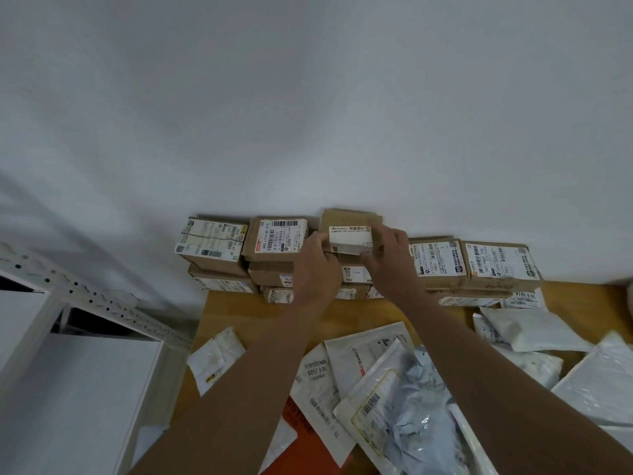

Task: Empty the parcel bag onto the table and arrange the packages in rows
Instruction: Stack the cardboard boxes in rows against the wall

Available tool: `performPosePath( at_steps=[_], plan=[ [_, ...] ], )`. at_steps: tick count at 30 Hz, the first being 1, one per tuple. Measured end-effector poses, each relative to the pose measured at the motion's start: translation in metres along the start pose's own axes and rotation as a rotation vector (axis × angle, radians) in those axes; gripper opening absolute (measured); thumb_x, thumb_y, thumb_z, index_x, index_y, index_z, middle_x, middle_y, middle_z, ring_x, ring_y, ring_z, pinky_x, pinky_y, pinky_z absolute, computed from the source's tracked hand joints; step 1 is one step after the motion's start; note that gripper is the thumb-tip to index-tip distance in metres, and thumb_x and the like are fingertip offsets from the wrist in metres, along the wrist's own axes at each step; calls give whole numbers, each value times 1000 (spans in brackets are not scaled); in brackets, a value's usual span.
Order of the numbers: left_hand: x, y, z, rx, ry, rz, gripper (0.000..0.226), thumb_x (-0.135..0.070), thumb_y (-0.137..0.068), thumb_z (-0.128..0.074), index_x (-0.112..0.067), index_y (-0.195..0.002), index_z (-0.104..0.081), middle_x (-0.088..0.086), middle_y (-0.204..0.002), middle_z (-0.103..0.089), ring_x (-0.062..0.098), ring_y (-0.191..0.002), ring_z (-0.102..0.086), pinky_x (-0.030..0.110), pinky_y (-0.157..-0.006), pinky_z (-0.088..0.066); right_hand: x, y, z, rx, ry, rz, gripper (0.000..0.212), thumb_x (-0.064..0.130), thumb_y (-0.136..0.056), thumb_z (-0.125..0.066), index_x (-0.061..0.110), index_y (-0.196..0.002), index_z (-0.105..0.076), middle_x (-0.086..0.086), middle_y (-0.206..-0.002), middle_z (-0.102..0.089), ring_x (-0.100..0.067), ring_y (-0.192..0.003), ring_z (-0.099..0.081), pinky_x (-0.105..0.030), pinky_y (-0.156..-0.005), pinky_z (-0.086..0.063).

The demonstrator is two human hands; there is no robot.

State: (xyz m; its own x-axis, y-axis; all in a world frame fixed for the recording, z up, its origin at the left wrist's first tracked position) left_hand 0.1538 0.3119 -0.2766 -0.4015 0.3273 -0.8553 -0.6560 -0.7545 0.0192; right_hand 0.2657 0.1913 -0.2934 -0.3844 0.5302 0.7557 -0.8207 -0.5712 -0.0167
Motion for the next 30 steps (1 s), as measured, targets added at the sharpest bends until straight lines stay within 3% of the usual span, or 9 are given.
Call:
performPosePath(
  at_steps=[5,8,10,12,15,17,21,26,30],
  plan=[
    [8,-2,-7,22,-25,35,27,-19,-99,-46,-18,-124,-55,-1,-119,-58,14,-106,-56,28,-85,-50,8,-6,-2,-9,68,32,55,17,-90,-64,13,-140,-42,-11,-135,-36,-24,-119,-45,-44,-99,-49],
    [4,5,-4,55,32,8,43,-24,-96,-54,-22,-138,-45,0,-123,-50,14,-107,-53,22,-80,-50,6,-5,14,-112,-128,21,65,28,-79,-69,20,-137,-41,-2,-126,-47,-24,-116,-51,-47,-90,-54],
    [8,16,-15,200,277,145,56,-24,-94,-56,-22,-146,-36,6,-122,-56,18,-103,-60,26,-77,-54,9,-1,22,-106,-272,29,68,16,-81,-72,23,-139,-37,1,-127,-48,-16,-114,-56,-37,-84,-59],
    [11,32,-31,356,643,401,44,-32,-97,-49,-18,-139,-49,13,-114,-66,22,-97,-66,38,-88,-55,22,4,25,-60,-251,119,68,6,-84,-71,21,-140,-36,2,-130,-46,-6,-111,-56,-30,-85,-57],
    [10,47,-52,458,982,630,65,-70,-89,-42,-17,-115,-68,15,-107,-72,26,-96,-69,46,-94,-53,43,14,19,-24,-74,331,74,17,-80,-75,15,-142,-34,1,-141,-34,-19,-129,-46,-43,-103,-47],
    [8,46,-60,464,1059,670,77,-81,-79,-43,-20,-119,-66,12,-114,-71,28,-106,-67,50,-95,-51,43,18,5,37,38,352,79,32,-80,-72,17,-145,-29,-3,-149,-27,-29,-134,-42,-49,-106,-43],
    [7,44,-66,446,1142,735,75,-80,-80,-44,-22,-124,-62,10,-123,-66,28,-115,-62,50,-103,-46,41,20,-5,29,269,383,50,37,-88,-65,13,-130,-53,-15,-144,-42,-37,-134,-36,-62,-108,-34],
    [20,50,-66,426,1077,795,76,-76,-87,-35,-13,-117,-66,13,-113,-70,27,-107,-64,43,-98,-50,32,4,-11,105,321,315,51,31,-83,-75,16,-125,-52,-14,-140,-41,-34,-124,-37,-53,-105,-36],
    [48,52,-55,308,974,882,71,-67,-93,-38,-5,-110,-67,14,-99,-70,24,-87,-66,31,-71,-54,27,-14,-12,103,356,345,53,27,-78,-79,6,-117,-50,-14,-136,-44,-31,-121,-41,-47,-105,-36]
  ],
)
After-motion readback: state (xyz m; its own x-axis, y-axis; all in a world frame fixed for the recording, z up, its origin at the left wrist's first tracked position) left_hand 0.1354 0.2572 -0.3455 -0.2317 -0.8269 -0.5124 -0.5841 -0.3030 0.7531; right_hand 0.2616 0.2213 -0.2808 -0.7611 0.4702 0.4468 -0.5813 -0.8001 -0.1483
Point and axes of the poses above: each hand's wrist, its own y-axis away from the middle knuckle, its own z-axis out of the back of the hand, x = y × z, the point moved 8 cm from there along -y, towards the middle knuckle
